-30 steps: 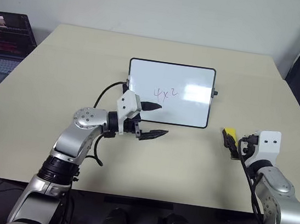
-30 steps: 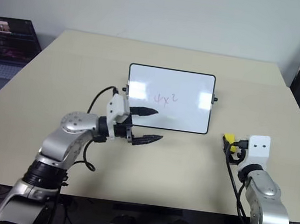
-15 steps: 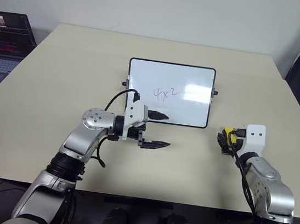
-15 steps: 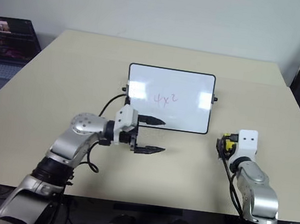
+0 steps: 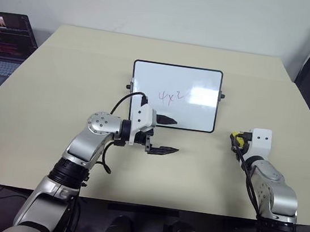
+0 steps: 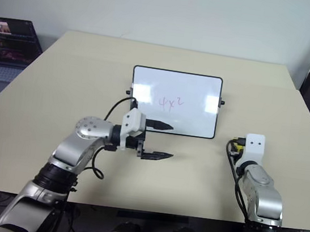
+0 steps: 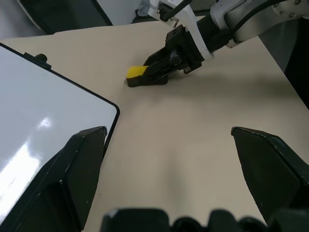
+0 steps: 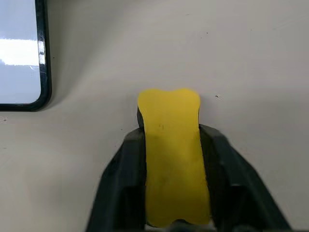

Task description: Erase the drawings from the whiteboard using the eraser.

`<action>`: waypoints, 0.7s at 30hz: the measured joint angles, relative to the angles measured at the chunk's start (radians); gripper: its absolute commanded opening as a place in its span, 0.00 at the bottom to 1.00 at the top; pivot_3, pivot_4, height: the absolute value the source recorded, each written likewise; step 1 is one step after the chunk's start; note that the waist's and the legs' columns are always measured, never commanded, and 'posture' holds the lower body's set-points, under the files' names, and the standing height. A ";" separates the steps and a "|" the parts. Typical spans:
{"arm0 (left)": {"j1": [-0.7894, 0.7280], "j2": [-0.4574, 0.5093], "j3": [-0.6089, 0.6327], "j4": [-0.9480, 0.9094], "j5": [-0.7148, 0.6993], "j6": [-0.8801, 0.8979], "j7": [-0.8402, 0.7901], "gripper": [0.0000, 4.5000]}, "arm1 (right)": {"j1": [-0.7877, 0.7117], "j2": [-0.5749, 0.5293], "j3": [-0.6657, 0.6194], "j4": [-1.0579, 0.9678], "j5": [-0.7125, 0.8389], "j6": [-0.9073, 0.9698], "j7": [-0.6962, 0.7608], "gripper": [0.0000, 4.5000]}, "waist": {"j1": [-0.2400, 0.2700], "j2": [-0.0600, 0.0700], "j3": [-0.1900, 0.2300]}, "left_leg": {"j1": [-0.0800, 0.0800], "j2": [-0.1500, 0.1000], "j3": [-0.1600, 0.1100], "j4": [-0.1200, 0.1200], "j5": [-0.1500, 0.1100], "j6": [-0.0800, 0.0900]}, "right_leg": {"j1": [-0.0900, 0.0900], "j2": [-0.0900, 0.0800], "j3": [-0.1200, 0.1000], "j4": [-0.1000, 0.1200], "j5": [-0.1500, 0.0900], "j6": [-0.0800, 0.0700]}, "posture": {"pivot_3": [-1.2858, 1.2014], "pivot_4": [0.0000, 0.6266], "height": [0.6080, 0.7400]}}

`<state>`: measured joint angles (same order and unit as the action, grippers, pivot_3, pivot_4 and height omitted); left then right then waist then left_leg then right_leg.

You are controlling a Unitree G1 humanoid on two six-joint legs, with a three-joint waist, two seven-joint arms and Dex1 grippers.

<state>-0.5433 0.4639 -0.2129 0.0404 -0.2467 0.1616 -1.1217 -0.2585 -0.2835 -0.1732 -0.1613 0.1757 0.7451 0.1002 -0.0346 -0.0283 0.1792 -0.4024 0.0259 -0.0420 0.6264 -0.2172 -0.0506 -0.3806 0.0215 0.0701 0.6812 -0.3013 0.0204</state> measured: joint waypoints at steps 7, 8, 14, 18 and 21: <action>0.030 -0.001 0.001 -0.036 0.049 0.053 0.128 1.00 | 0.017 -0.004 0.002 -0.034 0.002 0.007 0.008 0.24 | 0.000 0.000 0.000 | 0.000 0.000 0.000 0.000 0.000 0.000 | 0.000 0.000 0.000 0.000 0.000 0.000 | 0.52 0.24 1.00; 0.039 -0.003 0.003 -0.048 0.057 0.071 0.158 1.00 | 0.032 -0.014 0.008 -0.062 0.002 0.007 0.018 0.24 | 0.001 0.000 0.000 | -0.001 0.000 -0.001 0.000 0.000 0.000 | 0.000 0.000 0.000 0.000 0.000 0.000 | 0.52 0.24 1.00; 0.101 0.008 0.031 -0.170 0.083 0.241 0.311 1.00 | 0.114 -0.037 0.022 -0.312 0.094 0.096 0.106 0.24 | -0.004 0.000 0.000 | -0.001 0.002 -0.003 0.000 0.000 0.000 | -0.001 -0.001 0.000 0.000 0.000 0.000 | 0.52 0.24 1.00; 0.119 0.013 0.063 -0.267 0.089 0.386 0.402 1.00 | 0.110 -0.085 0.049 -0.466 0.163 0.186 0.158 0.24 | -0.005 0.000 0.000 | -0.001 0.001 -0.005 0.001 0.000 0.000 | 0.000 0.000 -0.002 0.000 0.000 0.000 | 0.52 0.24 1.00; 0.116 0.006 0.088 -0.288 0.088 0.465 0.458 1.00 | 0.081 -0.156 0.120 -0.493 0.166 0.214 0.204 0.24 | -0.005 0.000 0.000 | 0.000 0.000 -0.004 0.001 0.000 0.000 | 0.001 0.000 -0.001 0.000 0.000 0.000 | 0.52 0.24 1.00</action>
<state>-0.4274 0.4703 -0.1245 -0.2477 -0.1587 0.6266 -0.6633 -0.1774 -0.4396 -0.0530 -0.6546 0.3421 0.9586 0.3045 -0.0397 -0.0281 0.1794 -0.4026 0.0257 -0.0460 0.6277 -0.2173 -0.0505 -0.3799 0.0211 0.0689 0.6811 -0.3012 0.0209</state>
